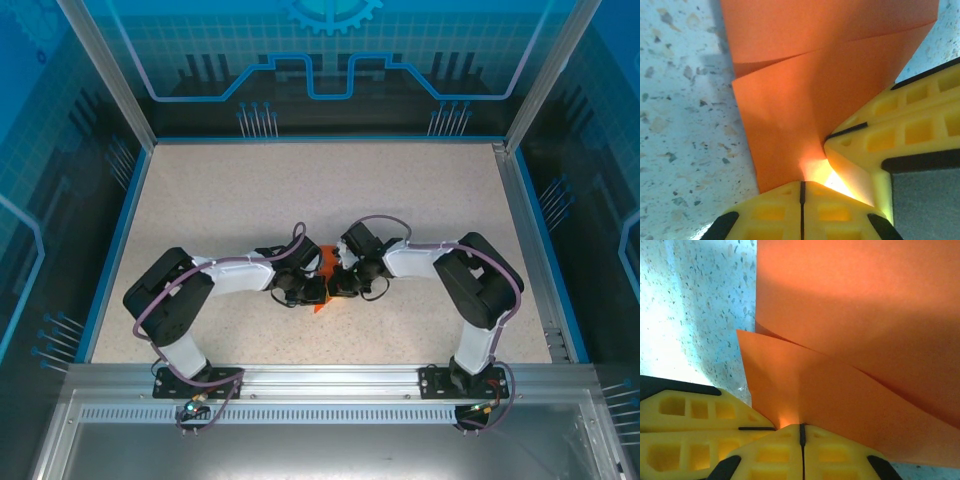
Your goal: Fold a paper plane with a square sheet of paper (pick it up from the middle)
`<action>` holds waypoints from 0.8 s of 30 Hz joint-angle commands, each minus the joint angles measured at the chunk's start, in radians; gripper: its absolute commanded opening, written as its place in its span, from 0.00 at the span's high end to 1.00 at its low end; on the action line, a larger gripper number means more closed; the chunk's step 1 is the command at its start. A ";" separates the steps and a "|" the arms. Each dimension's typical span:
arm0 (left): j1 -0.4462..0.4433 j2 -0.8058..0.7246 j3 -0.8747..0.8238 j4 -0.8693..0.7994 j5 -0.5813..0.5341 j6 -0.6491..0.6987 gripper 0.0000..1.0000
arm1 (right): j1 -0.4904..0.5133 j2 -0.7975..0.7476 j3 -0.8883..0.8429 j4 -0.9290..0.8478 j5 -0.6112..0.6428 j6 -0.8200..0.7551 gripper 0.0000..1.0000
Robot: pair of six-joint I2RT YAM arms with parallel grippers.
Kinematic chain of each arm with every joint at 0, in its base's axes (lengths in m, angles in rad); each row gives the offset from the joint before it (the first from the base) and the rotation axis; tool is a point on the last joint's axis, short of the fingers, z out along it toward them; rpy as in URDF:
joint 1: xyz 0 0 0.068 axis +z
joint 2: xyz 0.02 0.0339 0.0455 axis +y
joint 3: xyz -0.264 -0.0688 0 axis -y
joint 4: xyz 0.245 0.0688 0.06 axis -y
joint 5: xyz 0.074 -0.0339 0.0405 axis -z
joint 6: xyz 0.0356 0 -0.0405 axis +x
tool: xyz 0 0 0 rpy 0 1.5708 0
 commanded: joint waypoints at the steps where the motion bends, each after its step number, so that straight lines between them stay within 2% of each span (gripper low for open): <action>1: 0.004 0.033 -0.035 -0.068 -0.050 0.018 0.93 | 0.005 0.057 0.000 -0.046 0.079 0.023 0.94; 9: 0.005 0.041 -0.054 -0.074 -0.062 0.029 0.94 | -0.072 0.000 -0.020 -0.017 0.058 0.030 0.92; 24: 0.005 0.049 -0.060 -0.069 -0.064 0.034 0.95 | -0.286 0.031 -0.070 0.089 -0.044 0.003 0.91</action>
